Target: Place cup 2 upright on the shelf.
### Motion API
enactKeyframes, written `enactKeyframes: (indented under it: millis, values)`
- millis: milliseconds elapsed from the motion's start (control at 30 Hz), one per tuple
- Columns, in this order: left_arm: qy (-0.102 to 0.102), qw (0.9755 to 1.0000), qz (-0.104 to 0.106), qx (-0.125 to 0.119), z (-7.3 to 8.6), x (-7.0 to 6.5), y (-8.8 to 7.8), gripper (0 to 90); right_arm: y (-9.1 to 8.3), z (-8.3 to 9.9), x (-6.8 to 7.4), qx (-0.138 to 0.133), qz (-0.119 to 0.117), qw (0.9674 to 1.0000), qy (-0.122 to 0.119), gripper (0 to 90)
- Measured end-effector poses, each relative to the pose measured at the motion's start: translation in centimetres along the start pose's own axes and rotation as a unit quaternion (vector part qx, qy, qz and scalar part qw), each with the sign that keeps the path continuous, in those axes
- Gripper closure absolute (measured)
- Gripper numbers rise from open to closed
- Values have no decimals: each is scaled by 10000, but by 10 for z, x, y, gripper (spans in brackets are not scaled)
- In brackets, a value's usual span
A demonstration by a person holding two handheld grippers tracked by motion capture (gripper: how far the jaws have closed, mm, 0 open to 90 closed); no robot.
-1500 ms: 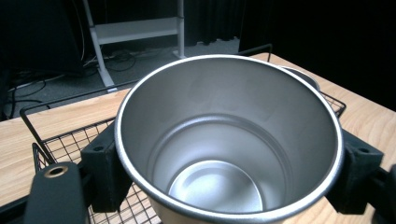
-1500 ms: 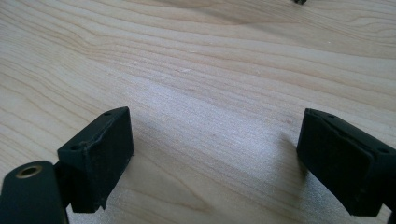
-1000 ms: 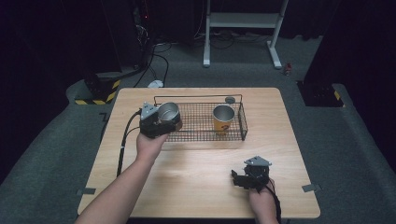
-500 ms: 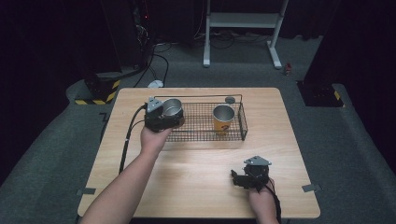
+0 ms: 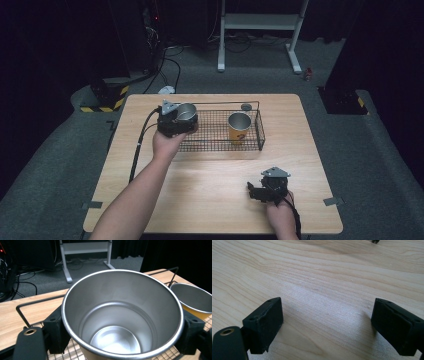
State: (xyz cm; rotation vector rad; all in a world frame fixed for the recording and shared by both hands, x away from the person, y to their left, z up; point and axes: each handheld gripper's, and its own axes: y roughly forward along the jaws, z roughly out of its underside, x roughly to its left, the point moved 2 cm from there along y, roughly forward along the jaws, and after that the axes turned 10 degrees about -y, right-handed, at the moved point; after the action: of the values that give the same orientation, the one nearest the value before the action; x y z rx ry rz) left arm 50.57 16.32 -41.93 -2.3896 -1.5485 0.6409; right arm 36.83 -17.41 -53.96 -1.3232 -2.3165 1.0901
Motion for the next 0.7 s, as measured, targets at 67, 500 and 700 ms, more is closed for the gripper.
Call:
enactKeyframes:
  millis: [67, 500, 700]
  values:
    - [-13, 10000, -9, 44, -1, 0, 2, 187, 0, 0, 0, 0, 3, 10000, -1, 105]
    - [-101, 9995, -177, 225, 1, 5, 20, 187, 0, 0, 0, 0, 0, 10000, 6, 105]
    - [-49, 9992, -234, 331, 7, 6, 25, 187, 0, 0, 0, 1, 1, 10000, 5, 105]
